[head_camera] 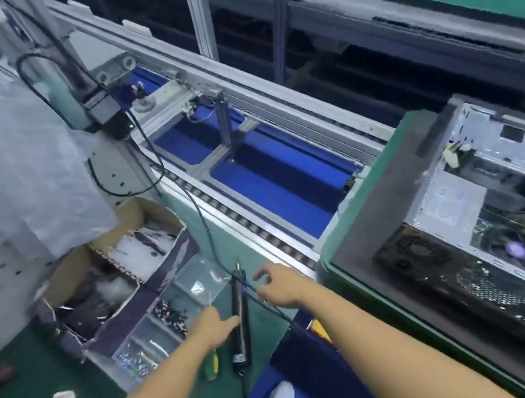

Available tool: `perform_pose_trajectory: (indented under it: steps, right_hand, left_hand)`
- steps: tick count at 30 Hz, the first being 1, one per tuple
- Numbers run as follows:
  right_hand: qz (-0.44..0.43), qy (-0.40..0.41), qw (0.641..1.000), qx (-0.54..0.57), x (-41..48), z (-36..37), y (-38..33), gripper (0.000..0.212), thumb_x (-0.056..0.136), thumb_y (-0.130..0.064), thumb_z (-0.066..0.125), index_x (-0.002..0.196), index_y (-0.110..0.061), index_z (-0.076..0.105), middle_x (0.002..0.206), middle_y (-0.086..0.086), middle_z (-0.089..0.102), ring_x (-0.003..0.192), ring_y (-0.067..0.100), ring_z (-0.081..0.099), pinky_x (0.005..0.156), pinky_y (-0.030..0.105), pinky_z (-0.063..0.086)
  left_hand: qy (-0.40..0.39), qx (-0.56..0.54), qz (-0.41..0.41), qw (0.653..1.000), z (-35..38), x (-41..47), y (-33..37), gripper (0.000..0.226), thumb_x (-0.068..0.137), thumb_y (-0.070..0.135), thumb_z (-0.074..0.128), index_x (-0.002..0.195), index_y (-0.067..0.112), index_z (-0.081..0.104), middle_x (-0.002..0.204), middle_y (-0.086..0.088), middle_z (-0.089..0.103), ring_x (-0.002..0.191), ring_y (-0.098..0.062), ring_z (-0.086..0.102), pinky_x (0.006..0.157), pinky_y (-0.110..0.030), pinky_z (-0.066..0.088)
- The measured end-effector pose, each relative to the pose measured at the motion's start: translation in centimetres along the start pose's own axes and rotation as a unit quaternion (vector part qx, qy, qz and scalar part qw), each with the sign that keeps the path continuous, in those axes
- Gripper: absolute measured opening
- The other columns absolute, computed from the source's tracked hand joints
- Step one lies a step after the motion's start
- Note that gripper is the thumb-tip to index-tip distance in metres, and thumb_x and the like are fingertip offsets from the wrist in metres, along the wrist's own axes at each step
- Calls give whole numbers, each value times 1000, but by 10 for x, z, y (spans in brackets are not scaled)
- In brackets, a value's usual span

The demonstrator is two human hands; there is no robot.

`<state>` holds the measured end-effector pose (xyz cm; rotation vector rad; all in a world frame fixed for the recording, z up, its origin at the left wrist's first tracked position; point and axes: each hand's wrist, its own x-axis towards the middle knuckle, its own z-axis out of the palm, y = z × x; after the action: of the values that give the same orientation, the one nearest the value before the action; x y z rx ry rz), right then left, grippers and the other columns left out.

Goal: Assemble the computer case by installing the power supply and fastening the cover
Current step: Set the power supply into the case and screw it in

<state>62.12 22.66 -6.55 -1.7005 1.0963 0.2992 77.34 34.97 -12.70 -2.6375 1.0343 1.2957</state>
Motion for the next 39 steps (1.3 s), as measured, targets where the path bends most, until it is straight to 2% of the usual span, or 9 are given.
perform_pose_trajectory:
  steps: [6,11,14,18,22,25,28,33,39]
  right_hand:
    - [38,-1,999,35,2,10,12,38,95,-12,54,134,-15,55,104,11,73,78,23,59,75,33,49]
    - [47,1,997,55,1,10,20,34,99,-11,52,133,-12,56,111,13,73,80,23,60,76,33,49]
    - [49,-1,997,55,3,13,25,34,97,-11,55,131,-12,57,113,15,73,82,22,60,80,35,53]
    - [42,-23,996,75,2,24,23,44,98,-22,63,139,-14,53,102,4,65,77,13,60,65,23,49]
    - [53,-119,987,89,-7,41,19,83,93,-36,74,158,-28,24,147,10,46,117,26,61,81,38,60]
    - [49,-184,978,82,-21,52,16,106,90,-35,79,162,-33,2,145,10,48,126,29,59,91,48,61]
    - [38,-244,966,82,-37,66,10,104,90,-31,80,159,-34,2,138,16,59,120,34,65,95,55,58]
    - [-21,-156,987,28,-46,86,3,104,88,-18,79,160,-22,3,131,20,59,119,35,62,100,49,55]
    - [-72,-80,987,123,-60,62,25,104,72,-23,72,157,-30,11,114,7,62,96,19,65,78,29,58]
  left_hand:
    - [-10,-1,-1,1000,24,7,13,51,79,66,69,85,20,48,84,4,56,75,-17,55,62,-29,41]
    - [-32,-10,-38,999,23,14,25,42,85,39,74,104,11,49,79,0,52,57,-18,59,37,-25,44]
    - [-87,-78,-40,992,19,17,24,38,85,31,73,106,8,50,97,-10,60,73,-27,67,46,-31,57]
    - [-222,-223,-73,946,9,6,18,35,84,15,75,109,0,54,96,-20,70,81,-30,73,56,-40,61]
    - [-297,-287,-69,908,4,-15,5,38,88,10,73,118,1,53,107,-21,69,94,-32,73,70,-46,62]
    - [-326,-318,-52,889,2,-33,-6,39,88,7,71,122,3,53,112,-18,66,102,-33,70,81,-50,60]
    - [-368,-341,-15,865,0,-51,-13,37,90,3,63,126,-1,55,114,-19,70,108,-37,68,93,-52,55]
    - [-296,-456,8,839,3,-74,-14,35,97,11,50,131,15,47,117,-21,68,97,-35,72,74,-41,58]
    - [-242,-437,102,860,5,-74,4,41,88,38,69,127,31,60,121,-8,69,100,-34,68,89,-45,57]
